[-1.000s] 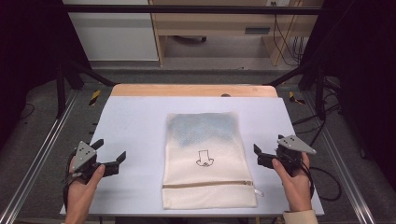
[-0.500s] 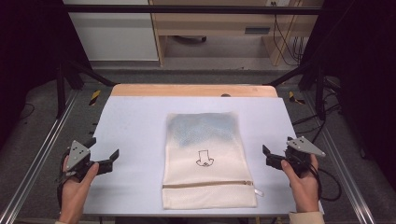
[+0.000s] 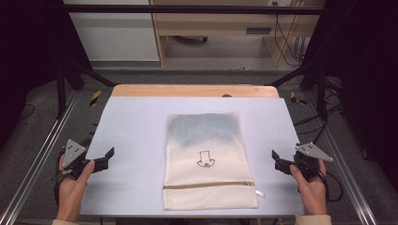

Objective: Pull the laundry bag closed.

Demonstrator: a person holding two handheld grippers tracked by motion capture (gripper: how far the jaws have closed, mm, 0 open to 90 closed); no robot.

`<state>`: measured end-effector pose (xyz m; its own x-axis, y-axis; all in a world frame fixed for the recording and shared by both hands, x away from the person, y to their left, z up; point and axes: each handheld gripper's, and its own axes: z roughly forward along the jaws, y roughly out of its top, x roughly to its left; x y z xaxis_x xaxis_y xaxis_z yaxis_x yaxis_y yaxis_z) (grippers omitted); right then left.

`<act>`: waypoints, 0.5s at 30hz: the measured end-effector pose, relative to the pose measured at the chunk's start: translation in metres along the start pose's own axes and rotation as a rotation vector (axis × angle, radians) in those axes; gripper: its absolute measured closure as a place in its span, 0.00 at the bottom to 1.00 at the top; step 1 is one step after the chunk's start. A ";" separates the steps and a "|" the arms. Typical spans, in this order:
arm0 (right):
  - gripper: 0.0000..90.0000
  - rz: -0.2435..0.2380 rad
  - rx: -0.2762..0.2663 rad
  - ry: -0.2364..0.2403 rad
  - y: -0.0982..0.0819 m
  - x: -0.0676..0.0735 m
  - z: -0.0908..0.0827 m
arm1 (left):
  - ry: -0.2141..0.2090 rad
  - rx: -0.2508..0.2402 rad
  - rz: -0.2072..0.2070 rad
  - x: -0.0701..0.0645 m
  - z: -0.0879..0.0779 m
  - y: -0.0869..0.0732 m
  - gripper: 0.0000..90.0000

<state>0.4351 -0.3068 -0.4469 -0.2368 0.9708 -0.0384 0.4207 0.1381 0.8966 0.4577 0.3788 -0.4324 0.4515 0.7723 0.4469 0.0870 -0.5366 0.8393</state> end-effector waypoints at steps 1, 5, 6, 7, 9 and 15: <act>0.07 -0.006 0.007 -0.004 -0.004 -0.001 0.001 | 0.005 0.000 -0.009 0.002 0.001 -0.003 0.04; 0.07 -0.007 0.015 0.002 -0.011 -0.003 0.005 | 0.008 0.008 -0.020 0.003 0.003 -0.006 0.04; 0.07 -0.007 0.015 0.002 -0.011 -0.003 0.005 | 0.007 0.009 -0.027 0.003 0.005 -0.007 0.04; 0.07 -0.005 0.015 0.007 -0.014 -0.003 0.007 | 0.009 0.019 -0.028 0.002 0.007 -0.009 0.04; 0.08 -0.005 0.008 0.009 -0.016 -0.004 0.008 | 0.006 0.019 -0.028 0.001 0.009 -0.010 0.04; 0.08 0.002 -0.005 0.019 -0.022 -0.002 0.013 | -0.034 0.050 0.024 -0.001 0.019 -0.014 0.04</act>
<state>0.4373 -0.3097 -0.4725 -0.2522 0.9673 -0.0283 0.4168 0.1350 0.8989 0.4733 0.3789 -0.4502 0.4842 0.7472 0.4552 0.1197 -0.5719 0.8115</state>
